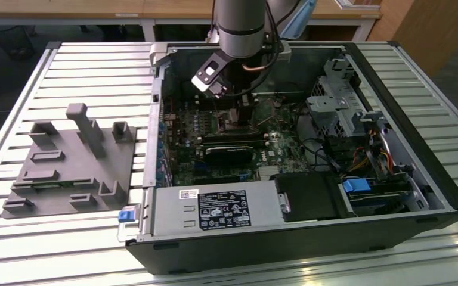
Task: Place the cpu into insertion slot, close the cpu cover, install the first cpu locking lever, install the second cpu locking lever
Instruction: 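Place the cpu into insertion slot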
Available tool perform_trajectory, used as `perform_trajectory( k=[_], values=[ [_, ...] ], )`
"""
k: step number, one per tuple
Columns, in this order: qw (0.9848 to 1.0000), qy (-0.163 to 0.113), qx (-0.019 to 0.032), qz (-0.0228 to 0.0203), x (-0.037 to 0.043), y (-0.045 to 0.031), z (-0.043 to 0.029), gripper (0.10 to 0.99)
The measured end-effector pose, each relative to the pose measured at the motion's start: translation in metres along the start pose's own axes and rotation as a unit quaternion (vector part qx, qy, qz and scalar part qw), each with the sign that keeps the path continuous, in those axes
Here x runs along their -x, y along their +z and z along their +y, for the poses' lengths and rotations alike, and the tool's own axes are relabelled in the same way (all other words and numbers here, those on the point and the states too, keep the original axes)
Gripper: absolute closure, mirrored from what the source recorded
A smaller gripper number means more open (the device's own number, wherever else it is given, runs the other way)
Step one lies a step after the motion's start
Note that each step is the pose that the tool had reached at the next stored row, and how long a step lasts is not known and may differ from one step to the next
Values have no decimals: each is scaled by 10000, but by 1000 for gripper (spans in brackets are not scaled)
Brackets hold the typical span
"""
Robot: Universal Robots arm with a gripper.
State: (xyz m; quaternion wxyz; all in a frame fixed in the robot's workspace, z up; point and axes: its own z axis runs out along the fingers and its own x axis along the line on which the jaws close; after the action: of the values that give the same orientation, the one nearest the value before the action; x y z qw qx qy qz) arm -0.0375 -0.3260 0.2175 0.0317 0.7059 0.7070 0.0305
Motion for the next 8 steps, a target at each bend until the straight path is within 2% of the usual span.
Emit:
perform_trajectory(
  k=[8],
  values=[
    [10000,0,1,0,-4,28,-2,545]
  ],
)
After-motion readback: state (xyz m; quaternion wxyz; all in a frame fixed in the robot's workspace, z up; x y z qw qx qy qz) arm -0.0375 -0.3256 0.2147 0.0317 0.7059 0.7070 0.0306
